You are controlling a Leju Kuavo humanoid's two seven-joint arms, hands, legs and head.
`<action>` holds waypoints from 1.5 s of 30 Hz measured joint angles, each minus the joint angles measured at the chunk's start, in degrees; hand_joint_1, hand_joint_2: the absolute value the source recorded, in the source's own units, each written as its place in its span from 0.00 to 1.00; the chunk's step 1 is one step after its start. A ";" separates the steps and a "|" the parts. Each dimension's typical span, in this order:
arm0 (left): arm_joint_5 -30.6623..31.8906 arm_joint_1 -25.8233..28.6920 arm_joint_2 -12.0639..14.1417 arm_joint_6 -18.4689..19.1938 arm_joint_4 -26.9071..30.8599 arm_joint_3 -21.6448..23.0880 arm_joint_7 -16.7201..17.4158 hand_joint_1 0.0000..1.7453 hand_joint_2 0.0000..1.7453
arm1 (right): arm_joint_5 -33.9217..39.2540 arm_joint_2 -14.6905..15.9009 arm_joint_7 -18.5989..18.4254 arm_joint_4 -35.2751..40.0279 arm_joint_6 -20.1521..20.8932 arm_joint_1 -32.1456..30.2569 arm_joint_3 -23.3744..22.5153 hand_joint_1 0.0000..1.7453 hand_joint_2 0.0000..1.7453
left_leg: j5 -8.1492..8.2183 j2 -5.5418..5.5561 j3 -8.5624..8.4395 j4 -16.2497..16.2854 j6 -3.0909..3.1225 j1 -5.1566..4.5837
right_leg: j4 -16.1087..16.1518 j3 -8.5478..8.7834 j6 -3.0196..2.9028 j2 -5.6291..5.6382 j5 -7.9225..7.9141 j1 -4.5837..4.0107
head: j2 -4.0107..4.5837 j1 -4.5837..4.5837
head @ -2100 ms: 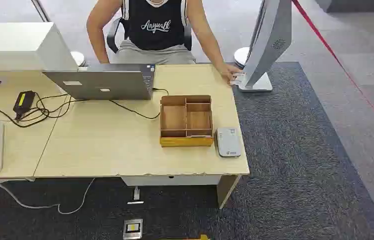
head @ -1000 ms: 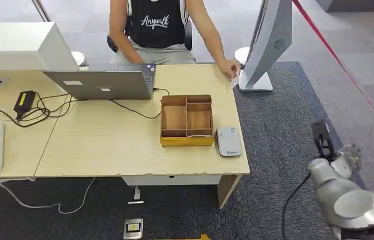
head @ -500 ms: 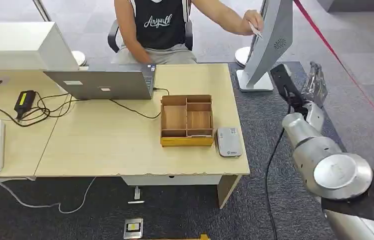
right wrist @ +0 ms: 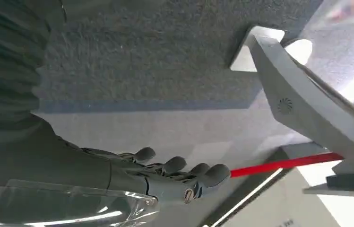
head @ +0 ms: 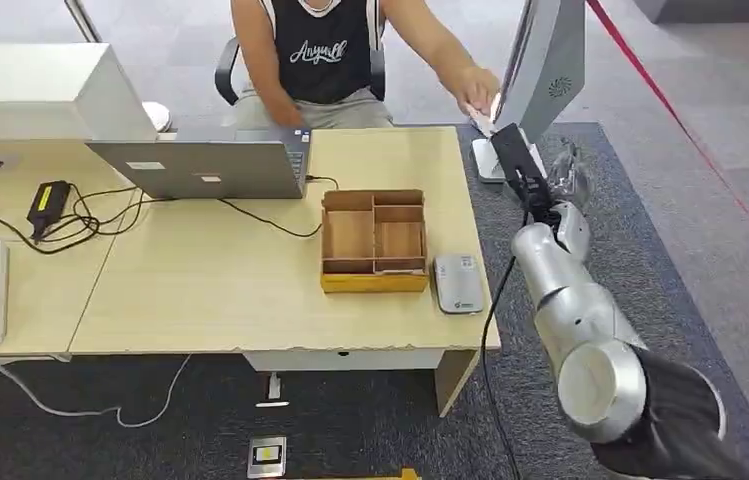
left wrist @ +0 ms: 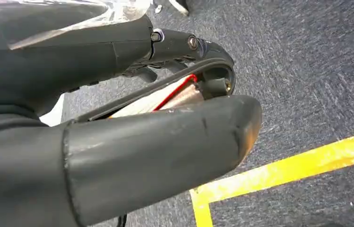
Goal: Pass the card to the sensor for recognition and then transmit it.
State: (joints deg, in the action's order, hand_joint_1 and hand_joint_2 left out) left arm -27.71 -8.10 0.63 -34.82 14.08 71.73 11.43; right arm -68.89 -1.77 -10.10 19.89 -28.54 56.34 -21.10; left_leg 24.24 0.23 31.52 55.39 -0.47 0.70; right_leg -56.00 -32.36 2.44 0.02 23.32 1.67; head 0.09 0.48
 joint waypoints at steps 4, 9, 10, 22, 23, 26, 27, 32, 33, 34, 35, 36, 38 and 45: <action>0.31 -0.13 0.28 0.17 -0.02 0.04 0.57 0.00 0.00 | 4.28 -0.54 -2.40 3.88 -0.33 -1.19 9.90 0.00 1.00 | 0.01 -0.12 -0.02 0.00 -0.01 0.01 | 0.00 -0.07 -0.02 0.20 -0.01 -0.01 | 0.00 0.00; 0.48 -0.12 0.50 0.59 -0.04 0.09 0.85 0.00 0.00 | 6.92 -0.98 -4.06 7.23 -0.42 -1.82 20.21 0.00 1.00 | 0.01 -0.11 0.00 -0.01 -0.01 0.05 | -0.02 -0.08 -0.02 0.18 -0.01 -0.04 | -0.02 0.00; 0.48 -0.14 0.52 0.70 -0.04 0.11 0.85 0.00 0.00 | 7.14 -0.98 -4.13 7.76 -0.42 -1.89 21.83 0.00 1.00 | 0.01 -0.11 0.00 -0.01 -0.01 0.05 | -0.02 -0.08 -0.02 0.18 -0.01 -0.04 | 0.00 0.00; 0.70 -0.49 0.57 1.01 -0.09 0.39 0.77 0.00 0.00 | 11.86 -0.50 -6.84 11.36 -0.77 -2.01 35.49 0.00 1.00 | 0.01 -0.10 0.01 0.00 -0.01 0.03 | 0.00 -0.09 -0.02 0.18 -0.01 -0.03 | 0.00 0.00; 0.77 -0.50 0.59 1.05 -0.09 0.39 0.79 0.00 0.00 | 12.19 -0.41 -7.12 11.58 -0.85 -2.01 36.41 0.00 1.00 | 0.01 -0.10 0.01 0.00 -0.01 0.03 | 0.00 -0.09 -0.02 0.18 -0.01 -0.03 | 0.00 0.00; 0.83 -0.57 0.63 1.05 -0.11 0.39 0.90 0.00 0.00 | 12.50 -0.06 -7.41 12.17 -1.01 -2.01 38.85 0.00 1.00 | 0.01 -0.10 0.00 0.00 -0.01 0.04 | -0.01 -0.10 -0.02 0.18 -0.01 -0.03 | 0.00 0.02; 0.83 -0.59 0.66 1.03 -0.11 0.39 0.90 0.00 0.00 | 12.50 0.06 -7.45 12.35 -1.03 -2.02 39.44 0.00 1.00 | 0.01 -0.10 0.01 0.00 -0.01 0.03 | -0.01 -0.10 -0.02 0.18 -0.01 -0.03 | 0.00 0.00; 0.83 -0.60 0.70 1.05 -0.11 0.39 0.90 0.00 0.00 | 12.61 0.48 -7.47 12.78 -1.09 -2.05 41.80 0.00 1.00 | 0.01 -0.10 0.02 0.00 -0.01 0.03 | 0.00 -0.10 -0.02 0.18 -0.01 -0.03 | 0.00 0.02; 0.83 -0.60 0.72 1.03 -0.11 0.39 0.90 0.00 0.00 | 12.61 0.57 -7.47 12.89 -1.09 -2.05 42.20 0.00 1.00 | 0.01 -0.10 0.02 0.00 -0.01 0.03 | 0.00 -0.10 -0.02 0.18 -0.01 -0.03 | -0.02 0.02; 0.83 -0.61 0.72 1.05 -0.13 0.39 0.90 0.00 0.00 | 12.61 0.63 -7.47 12.89 -1.09 -2.06 42.52 0.00 1.00 | 0.01 -0.10 0.02 0.00 -0.01 0.03 | 0.00 -0.09 -0.02 0.18 -0.01 -0.03 | 0.00 0.00; 0.83 -0.61 0.72 1.03 -0.11 0.39 0.90 0.00 0.00 | 12.61 0.68 -7.49 12.89 -1.09 -2.06 42.81 0.00 1.00 | 0.01 -0.10 0.02 0.00 -0.01 0.03 | 0.00 -0.10 -0.02 0.18 -0.01 -0.03 | 0.00 0.02; 0.83 -0.60 0.72 1.03 -0.13 0.39 0.90 0.00 0.00 | 12.61 0.72 -7.52 12.89 -1.09 -2.06 43.11 0.00 1.00 | 0.01 -0.10 0.01 0.00 -0.01 0.03 | 0.00 -0.10 -0.02 0.18 -0.01 -0.03 | 0.00 0.00; 0.83 -0.61 0.72 1.05 -0.13 0.39 0.90 0.00 0.00 | 12.61 0.83 -7.52 12.89 -1.09 -2.06 43.59 0.00 1.00 | 0.01 -0.10 0.02 0.00 -0.01 0.03 | 0.00 -0.10 -0.02 0.18 -0.01 -0.03 | -0.02 0.00; 0.92 -0.60 0.72 1.07 -0.13 0.42 0.98 0.00 0.00 | 13.15 1.16 -9.04 12.91 -0.96 -2.05 45.54 0.00 1.00 | 0.01 -0.10 0.02 0.00 -0.01 0.03 | 0.00 -0.10 -0.02 0.18 -0.01 -0.03 | 0.00 0.02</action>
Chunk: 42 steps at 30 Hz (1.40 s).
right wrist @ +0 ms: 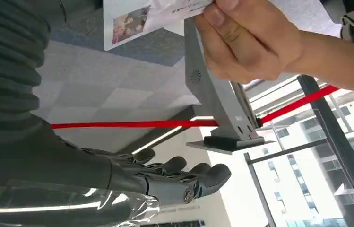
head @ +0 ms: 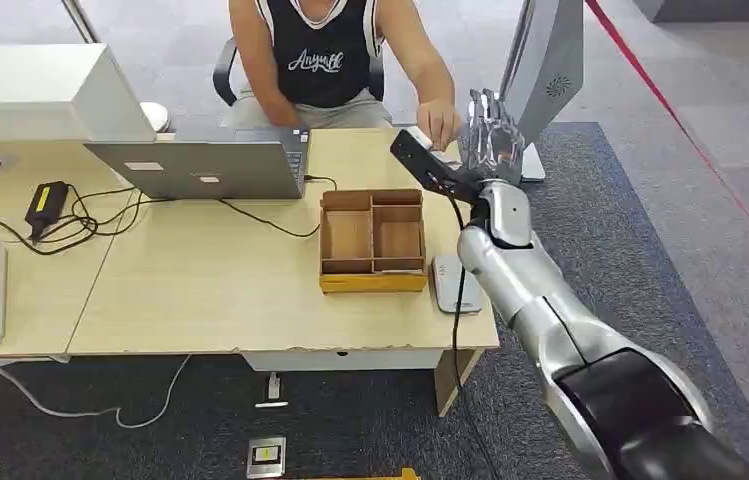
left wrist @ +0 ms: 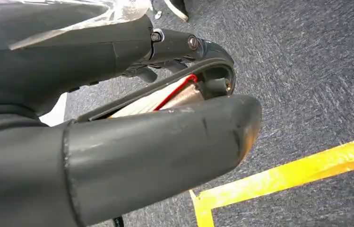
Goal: Pass the card to the sensor for recognition and then transmit it.
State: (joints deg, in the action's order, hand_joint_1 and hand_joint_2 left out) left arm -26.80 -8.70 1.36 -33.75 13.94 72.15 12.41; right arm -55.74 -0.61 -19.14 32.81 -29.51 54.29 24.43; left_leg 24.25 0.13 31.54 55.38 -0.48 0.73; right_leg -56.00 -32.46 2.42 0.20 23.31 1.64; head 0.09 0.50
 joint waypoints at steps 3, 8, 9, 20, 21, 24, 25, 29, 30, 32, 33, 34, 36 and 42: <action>0.26 -0.03 0.00 0.00 0.00 0.02 -0.09 0.00 0.00 | 0.70 0.15 -1.29 0.50 0.04 0.01 1.51 0.38 1.00 | 0.00 0.00 -0.01 0.00 0.00 0.00 | 0.00 -0.01 0.00 0.00 0.00 0.00 | 0.00 -0.02; 0.85 -0.31 0.00 0.15 0.00 0.13 -0.09 0.00 0.00 | 2.41 0.77 -2.82 1.40 0.42 -0.03 3.83 1.00 1.00 | 0.00 0.00 0.00 0.00 0.00 0.00 | 0.01 -0.01 0.00 0.00 0.00 0.00 | 0.00 -0.02; 1.03 -0.38 0.00 0.26 0.00 0.15 -0.02 0.00 0.00 | 3.06 0.96 -3.30 1.60 0.59 -0.04 4.31 1.00 1.00 | 0.00 0.00 0.00 0.00 0.00 0.00 | 0.01 -0.01 0.00 0.00 0.00 0.00 | 0.00 0.00; 1.62 -0.65 -0.02 0.83 0.00 1.11 0.13 0.00 0.00 | 5.64 3.13 -4.68 3.93 1.40 -0.64 8.85 1.00 1.00 | 0.00 0.00 0.00 0.00 0.00 0.00 | 0.00 -0.01 0.00 0.00 0.00 0.00 | -0.02 -0.02; 1.70 -0.67 -0.02 0.85 0.00 1.18 0.26 0.00 0.00 | 5.82 3.32 -4.70 4.22 1.40 -0.69 9.27 1.00 1.00 | 0.00 0.00 0.00 0.00 0.00 0.00 | 0.00 -0.01 0.00 0.00 0.00 0.00 | 0.00 -0.02; 1.79 -0.67 -0.02 0.98 0.00 1.40 0.39 0.00 0.00 | 5.99 3.74 -4.85 4.72 1.53 -0.79 9.99 1.00 1.00 | 0.00 0.00 0.00 0.00 0.00 0.00 | 0.00 -0.02 0.00 0.00 0.00 0.00 | -0.02 -0.02; 1.81 -0.67 -0.02 0.98 0.00 1.40 0.42 0.00 0.00 | 6.25 3.89 -5.12 4.76 1.59 -0.79 10.23 1.00 1.00 | 0.00 0.00 -0.01 0.00 0.00 0.00 | 0.00 -0.01 0.00 0.00 0.00 0.00 | 0.00 0.00; 1.97 -0.67 -0.02 1.01 0.00 1.44 0.46 0.00 0.00 | 7.34 4.59 -5.88 5.79 1.77 -1.15 11.41 1.00 1.00 | 0.00 0.00 0.00 0.00 0.00 0.00 | 0.01 -0.01 0.00 0.00 0.00 0.00 | 0.00 -0.02; 1.99 -0.69 -0.02 1.01 0.00 1.44 0.46 0.00 0.00 | 7.50 4.81 -5.99 5.99 1.77 -1.22 11.72 1.00 1.00 | 0.00 0.00 0.00 0.00 0.00 -0.01 | 0.01 -0.01 0.00 0.00 0.00 0.00 | 0.00 0.00; 1.99 -0.70 -0.04 1.01 0.00 1.46 0.46 0.00 0.00 | 7.63 5.09 -6.19 6.38 1.81 -1.40 12.24 1.00 1.00 | 0.00 0.00 0.01 0.01 0.00 0.00 | 0.01 -0.01 0.00 0.00 0.00 0.00 | 0.00 -0.02; 1.99 -0.70 -0.04 1.01 0.00 1.49 0.46 0.00 0.00 | 7.85 5.22 -6.27 6.62 1.84 -1.48 12.50 1.00 1.00 | 0.00 0.00 0.01 0.00 0.00 0.00 | 0.01 -0.02 0.00 0.00 0.00 0.00 | 0.00 0.00; 1.99 -0.70 -0.04 1.01 0.00 1.51 0.46 0.00 0.00 | 7.98 5.33 -6.39 6.73 1.84 -1.54 12.72 1.00 1.00 | 0.00 0.00 0.01 0.00 0.00 0.00 | 0.01 -0.02 0.00 0.00 0.00 0.00 | 0.00 -0.04; 1.97 -0.68 -0.07 1.01 0.00 1.55 0.50 0.00 0.00 | 8.86 5.75 -6.56 7.39 1.95 -1.76 13.67 1.00 1.00 | 0.00 0.00 0.01 0.00 0.00 0.00 | 0.01 -0.02 0.00 0.00 0.00 0.00 | 0.00 -0.02; 1.81 -0.60 -0.11 0.92 0.00 1.64 0.63 0.00 0.00 | 9.90 6.56 -6.76 8.61 2.21 -2.22 15.41 1.00 1.00 | 0.00 0.00 0.01 0.00 0.00 0.00 | 0.01 -0.01 0.00 0.00 0.00 0.00 | -0.02 -0.02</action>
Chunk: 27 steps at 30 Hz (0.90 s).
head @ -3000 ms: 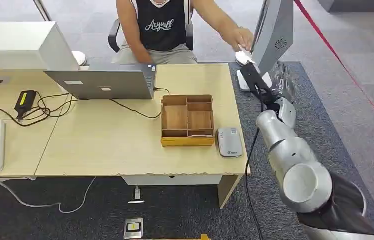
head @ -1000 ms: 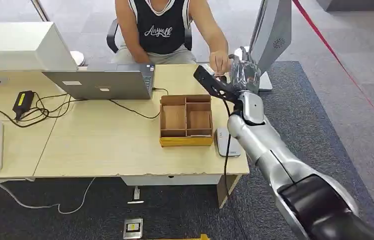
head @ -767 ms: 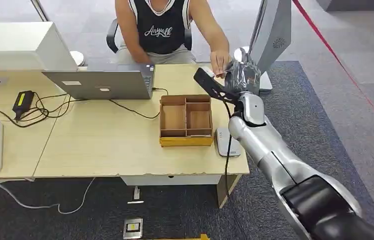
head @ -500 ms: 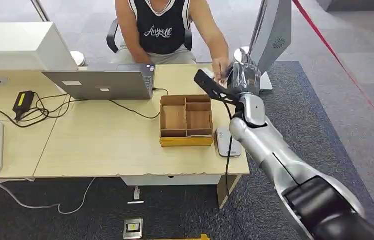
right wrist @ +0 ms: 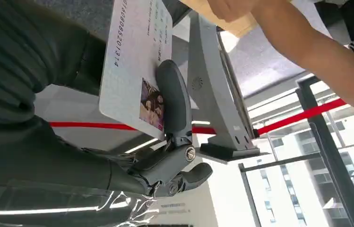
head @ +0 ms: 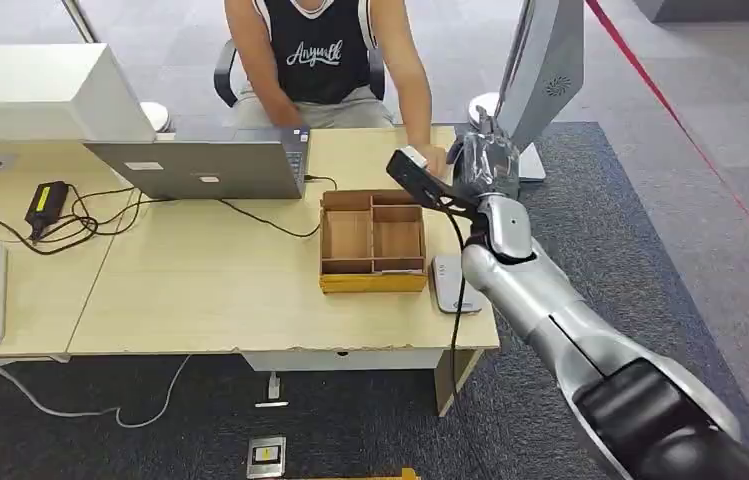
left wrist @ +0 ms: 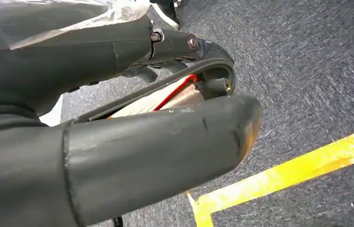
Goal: Pass the card to the sensor for recognition and then transmit it.
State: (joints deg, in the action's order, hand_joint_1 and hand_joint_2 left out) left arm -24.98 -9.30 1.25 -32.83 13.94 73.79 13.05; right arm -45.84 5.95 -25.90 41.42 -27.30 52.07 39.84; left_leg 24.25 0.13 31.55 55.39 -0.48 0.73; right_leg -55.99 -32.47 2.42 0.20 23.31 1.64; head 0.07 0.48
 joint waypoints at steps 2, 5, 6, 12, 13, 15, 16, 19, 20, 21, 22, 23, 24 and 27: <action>-0.35 0.15 0.00 -0.20 0.00 0.00 -0.11 0.00 0.00 | 0.76 0.26 -0.39 0.44 0.24 -0.05 0.61 1.00 1.00 | 0.00 0.00 -0.01 0.00 0.00 0.00 | 0.00 0.00 0.00 0.00 0.00 0.00 | 0.02 0.00; -0.72 0.55 -0.02 -0.79 0.00 0.00 -0.66 0.00 0.00 | 2.63 1.29 -1.58 1.60 0.37 -0.55 1.64 1.00 1.00 | 0.00 0.00 0.00 0.00 0.00 0.00 | 0.00 0.00 0.00 0.00 0.00 0.00 | 0.00 0.00; -0.72 0.67 -0.02 -0.85 0.00 0.00 -0.70 0.00 0.00 | 3.15 1.66 -1.99 2.03 0.37 -0.77 2.12 1.00 1.00 | 0.00 0.00 0.00 0.00 0.00 0.00 | 0.00 0.00 0.00 0.00 0.00 0.00 | 0.02 0.00; -1.12 1.05 -0.02 -0.96 0.00 0.00 -0.81 0.00 0.00 | 5.70 3.89 -2.75 3.67 0.29 -2.01 4.17 1.00 1.00 | 0.00 0.00 -0.01 0.00 0.00 0.00 | 0.02 0.00 0.00 0.00 0.00 0.00 | 0.02 0.00; -1.14 1.15 -0.02 -0.96 0.00 0.00 -0.81 0.00 0.00 | 6.32 4.35 -2.82 3.91 0.24 -2.52 4.39 1.00 1.00 | 0.01 0.00 -0.01 0.00 0.00 0.00 | 0.02 0.00 0.00 0.00 0.00 0.00 | 0.00 0.00; -1.36 1.36 -0.02 -0.96 0.00 0.00 -0.83 0.00 0.00 | 7.46 5.18 -2.88 4.24 0.22 -3.62 4.79 1.00 1.00 | 0.01 0.02 0.00 0.00 0.00 0.00 | 0.02 0.01 0.00 0.00 0.00 0.00 | 0.02 0.00; -1.42 1.48 0.00 -1.01 0.00 0.00 -0.92 0.00 0.00 | 7.98 5.57 -2.88 4.24 0.20 -4.17 5.07 1.00 1.00 | 0.01 0.02 0.00 0.00 0.00 0.00 | 0.02 0.00 0.00 0.00 0.00 0.00 | 0.02 0.02; -1.79 1.77 0.00 -1.49 0.00 -0.02 -1.31 0.00 0.00 | 9.51 6.82 -2.86 4.55 -0.06 -5.54 5.66 1.00 1.00 | 0.01 0.02 0.01 0.00 0.00 0.00 | 0.02 0.00 0.00 0.00 0.00 0.00 | 0.02 0.00; -1.90 1.83 0.00 -1.58 0.00 -0.02 -1.44 0.00 0.00 | 9.84 7.08 -2.86 4.57 -0.13 -5.86 5.82 1.00 1.00 | 0.01 0.02 0.00 0.00 0.00 0.00 | 0.02 0.00 0.00 0.00 0.00 0.00 | 0.02 0.00; -1.92 1.87 0.00 -1.71 0.00 -0.02 -1.55 0.00 0.00 | 10.04 7.39 -2.84 4.57 -0.20 -6.17 5.97 1.00 1.00 | 0.01 0.01 0.01 0.00 0.00 0.00 | 0.02 0.00 0.00 0.00 0.00 0.00 | 0.02 0.00; -1.92 1.90 0.00 -1.82 0.00 -0.02 -1.68 0.00 0.00 | 10.28 7.74 -2.84 4.57 -0.28 -6.48 6.16 1.00 1.00 | 0.01 0.01 0.01 0.00 0.00 0.00 | 0.02 0.00 0.00 0.00 0.00 0.00 | 0.02 0.00; -1.92 1.90 0.00 -1.82 0.00 -0.02 -1.68 0.00 0.00 | 10.54 7.98 -2.73 4.61 -0.31 -6.76 6.34 1.00 1.00 | 0.01 0.01 0.01 0.00 0.00 0.00 | 0.02 0.00 0.00 0.00 0.00 0.00 | 0.02 0.00; -1.92 1.90 0.00 -1.82 0.00 -0.02 -1.68 0.00 0.00 | 11.08 8.26 -2.45 4.63 -0.33 -6.99 6.51 1.00 1.00 | 0.01 0.01 0.00 0.00 0.00 0.00 | 0.02 0.00 0.00 0.00 0.00 0.00 | 0.02 0.00; -2.08 1.88 0.00 -1.79 0.00 -0.09 -1.55 0.00 0.00 | 12.26 8.68 -1.55 4.59 -0.52 -7.70 6.88 1.00 1.00 | 0.01 0.01 0.00 0.00 0.00 0.00 | 0.02 0.00 0.00 0.00 0.00 0.00 | 0.02 0.02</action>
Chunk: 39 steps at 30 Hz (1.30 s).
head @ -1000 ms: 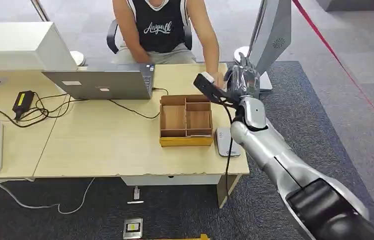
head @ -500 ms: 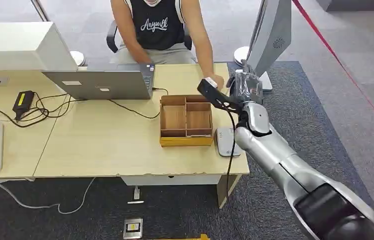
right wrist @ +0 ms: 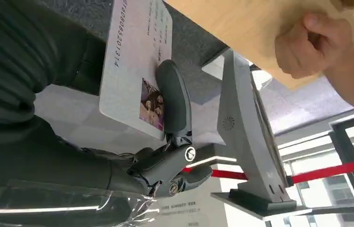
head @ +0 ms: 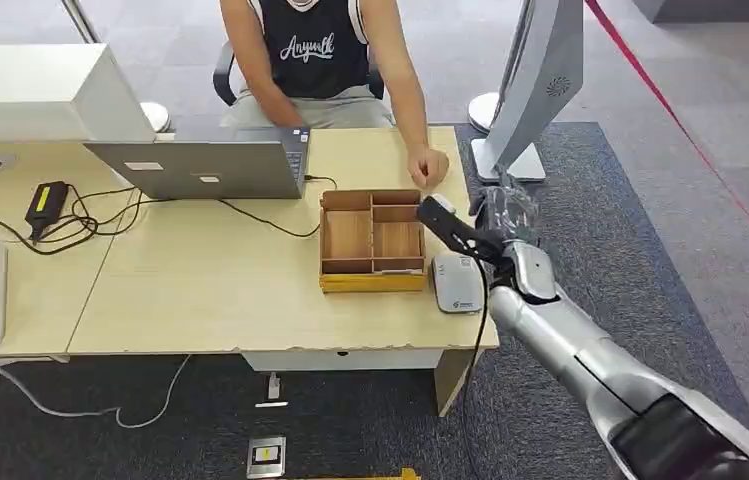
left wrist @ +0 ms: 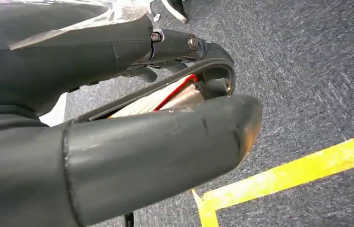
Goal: Pass the card to the sensor for recognition and then transmit it.
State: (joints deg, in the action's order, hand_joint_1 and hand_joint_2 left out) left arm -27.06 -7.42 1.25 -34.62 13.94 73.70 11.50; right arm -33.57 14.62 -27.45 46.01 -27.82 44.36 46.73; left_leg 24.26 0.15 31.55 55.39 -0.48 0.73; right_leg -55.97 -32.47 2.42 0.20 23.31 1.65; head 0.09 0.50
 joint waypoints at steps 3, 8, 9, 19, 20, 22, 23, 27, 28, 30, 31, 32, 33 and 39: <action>0.00 0.00 0.00 0.02 0.00 -0.04 0.13 0.00 0.00 | 0.18 0.31 0.26 -0.13 -0.11 -0.35 0.33 1.00 1.00 | 0.00 0.00 0.00 0.00 0.00 0.00 | 0.00 0.00 0.00 0.00 0.00 0.00 | 0.00 -0.02; -0.18 0.04 0.02 -0.07 0.00 -0.09 0.33 0.00 0.00 | 1.20 0.31 1.71 -0.59 -0.02 -0.37 1.05 1.00 1.00 | 0.00 0.00 0.02 0.00 0.00 0.00 | 0.00 0.00 0.00 0.00 0.00 0.00 | -0.02 -0.02; -0.17 0.07 0.02 -0.13 0.00 -0.09 0.33 0.00 0.00 | 1.47 0.28 1.93 -0.77 -0.02 -0.37 1.20 1.00 1.00 | 0.00 0.00 0.02 -0.01 0.00 0.00 | 0.00 0.00 0.00 0.00 0.00 0.00 | 0.00 -0.02; -0.57 0.27 0.07 -0.39 0.00 -0.20 0.33 0.00 0.00 | 4.42 -1.09 4.48 -4.72 0.22 -1.64 2.80 1.00 1.00 | 0.00 0.00 0.02 -0.01 0.00 0.00 | 0.00 0.00 0.00 0.00 0.00 0.00 | -0.02 -0.02; -0.70 0.32 0.07 -0.48 0.00 -0.20 0.31 0.00 0.00 | 4.74 -1.24 4.74 -5.05 0.24 -1.74 2.95 1.00 1.00 | 0.00 0.00 0.02 -0.01 0.00 0.00 | 0.00 0.00 0.00 0.00 0.00 0.00 | 0.00 -0.02; -0.79 0.42 0.09 -0.59 0.00 -0.22 0.28 0.00 0.00 | 4.96 -1.49 4.92 -5.75 0.24 -1.86 3.26 1.00 1.00 | 0.00 0.00 0.02 -0.01 0.00 0.00 | 0.00 0.00 0.00 0.00 0.00 0.00 | -0.02 -0.02; -0.83 0.44 0.11 -0.63 0.00 -0.22 0.24 0.00 0.00 | 5.01 -1.57 4.98 -6.06 0.24 -1.89 3.41 1.00 1.00 | 0.00 0.00 0.02 -0.01 0.00 0.00 | 0.00 0.00 0.00 0.00 0.00 0.00 | 0.00 -0.02; -1.05 0.44 0.11 -0.87 0.00 -0.24 0.00 0.00 0.00 | 5.40 -1.90 5.49 -7.04 0.37 -1.94 3.98 1.00 1.00 | 0.00 0.00 0.02 -0.01 0.00 0.00 | 0.00 0.00 0.00 0.00 0.00 0.00 | 0.00 0.00; -1.05 0.44 0.13 -0.90 0.00 -0.24 -0.09 0.00 0.00 | 5.49 -2.01 5.57 -7.32 0.59 -1.96 4.11 1.00 1.00 | 0.00 0.00 0.02 -0.01 0.00 0.00 | 0.00 0.00 0.00 0.00 0.00 0.00 | -0.02 -0.02; -1.14 0.46 0.13 -0.94 0.00 -0.26 -0.09 0.00 0.00 | 5.77 -2.21 5.62 -7.91 0.89 -2.09 4.39 1.00 1.00 | 0.00 0.00 0.02 -0.01 0.00 0.00 | 0.00 0.00 0.00 0.00 0.00 0.00 | 0.00 -0.02; -1.18 0.46 0.13 -0.94 0.00 -0.28 -0.11 0.00 0.00 | 5.86 -2.34 5.73 -8.24 0.96 -2.14 4.53 1.00 1.00 | 0.00 0.00 0.02 -0.01 0.00 0.00 | 0.00 0.00 0.00 0.00 0.00 0.00 | -0.02 -0.02; -1.20 0.47 0.13 -0.92 0.00 -0.28 -0.13 0.00 0.00 | 6.01 -2.47 5.86 -8.65 1.00 -2.18 4.61 1.00 1.00 | 0.00 0.00 0.02 -0.01 0.00 0.00 | 0.00 0.00 0.00 0.00 0.00 0.00 | -0.02 0.00; -1.20 0.46 0.13 -0.92 0.00 -0.30 -0.13 0.00 0.00 | 6.23 -2.60 6.12 -9.00 1.00 -2.25 4.70 1.00 1.00 | 0.00 0.00 0.02 -0.01 0.00 0.00 | 0.00 0.00 0.00 0.00 0.00 0.00 | 0.00 -0.02; -1.22 0.47 0.15 -0.90 0.00 -0.31 -0.13 0.00 0.00 | 6.97 -2.99 6.78 -10.56 0.98 -2.54 5.05 1.00 1.00 | 0.00 0.00 0.02 -0.01 0.00 0.00 | 0.00 0.00 0.00 0.00 0.00 0.00 | 0.00 -0.02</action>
State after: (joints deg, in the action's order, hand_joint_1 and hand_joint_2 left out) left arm -28.28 -6.95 1.40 -35.52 13.94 73.40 11.37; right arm -26.60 11.63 -20.68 35.45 -26.84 41.83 51.78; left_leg 24.26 0.15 31.57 55.38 -0.48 0.73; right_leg -55.98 -32.47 2.42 0.20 23.31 1.64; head 0.09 0.48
